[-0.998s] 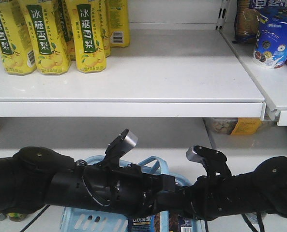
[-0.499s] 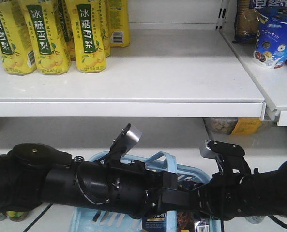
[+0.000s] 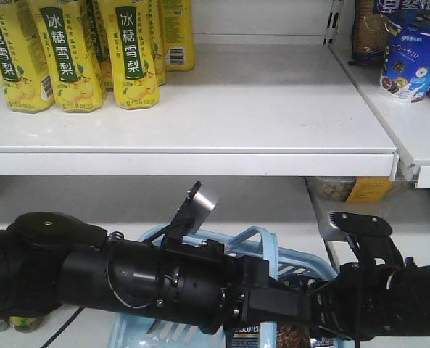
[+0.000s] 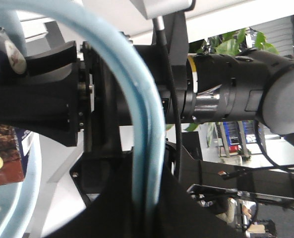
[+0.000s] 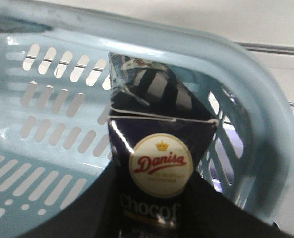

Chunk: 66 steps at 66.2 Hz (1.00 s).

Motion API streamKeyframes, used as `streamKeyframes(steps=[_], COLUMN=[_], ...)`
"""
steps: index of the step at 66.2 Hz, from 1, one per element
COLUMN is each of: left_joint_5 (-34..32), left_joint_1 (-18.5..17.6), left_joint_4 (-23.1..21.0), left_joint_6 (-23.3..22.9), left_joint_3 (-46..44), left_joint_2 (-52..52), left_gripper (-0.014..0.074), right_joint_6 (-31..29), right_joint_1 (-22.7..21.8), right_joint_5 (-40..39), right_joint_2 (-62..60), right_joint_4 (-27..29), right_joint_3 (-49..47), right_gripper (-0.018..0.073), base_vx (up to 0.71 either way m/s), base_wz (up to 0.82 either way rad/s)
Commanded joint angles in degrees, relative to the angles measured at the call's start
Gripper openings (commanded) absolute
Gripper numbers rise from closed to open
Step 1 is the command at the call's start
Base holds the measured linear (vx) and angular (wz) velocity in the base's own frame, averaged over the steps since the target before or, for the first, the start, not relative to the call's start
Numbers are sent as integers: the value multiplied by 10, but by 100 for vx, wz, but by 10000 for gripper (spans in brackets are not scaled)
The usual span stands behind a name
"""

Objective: Left arm holds basket, right arm returns cookies
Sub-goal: 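Grasp the Chocofello box with the right gripper and lift it out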

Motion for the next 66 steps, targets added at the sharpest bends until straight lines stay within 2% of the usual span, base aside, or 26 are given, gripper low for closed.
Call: streamKeyframes(steps=[1,10,20,43,51,66], left_joint_5=[-82,-82,-82,-83,-82,-82], left_joint_1=[6,6,6,6,6,6], left_joint_4=[14,14,14,14,13,13], left_joint_6=[-1,-1,-1,-1,-1,-1], left_joint_3=[-4,-4,-4,-4,-4,-4], left_joint_2=[-6,-6,-6,-6,-6,-6], left_gripper=[-6,-6,-6,-6,-6,-6], right_joint_6=[-3,-1,-1,10,32,120], right_joint_1=[-2,-2,-2,-2,-2,-2], right_joint_5=[4,19,46,63,89,130], right_joint_2=[-46,-71,-94,-170,-194,-272], right_joint_4=[39,36,5,-6,-21,-109], right_joint_3=[-25,-25,-25,-25,-25,-25], right_gripper=[151,151,151,151,151,152], base_vx=[0,0,0,0,0,0], base_wz=[0,0,0,0,0,0])
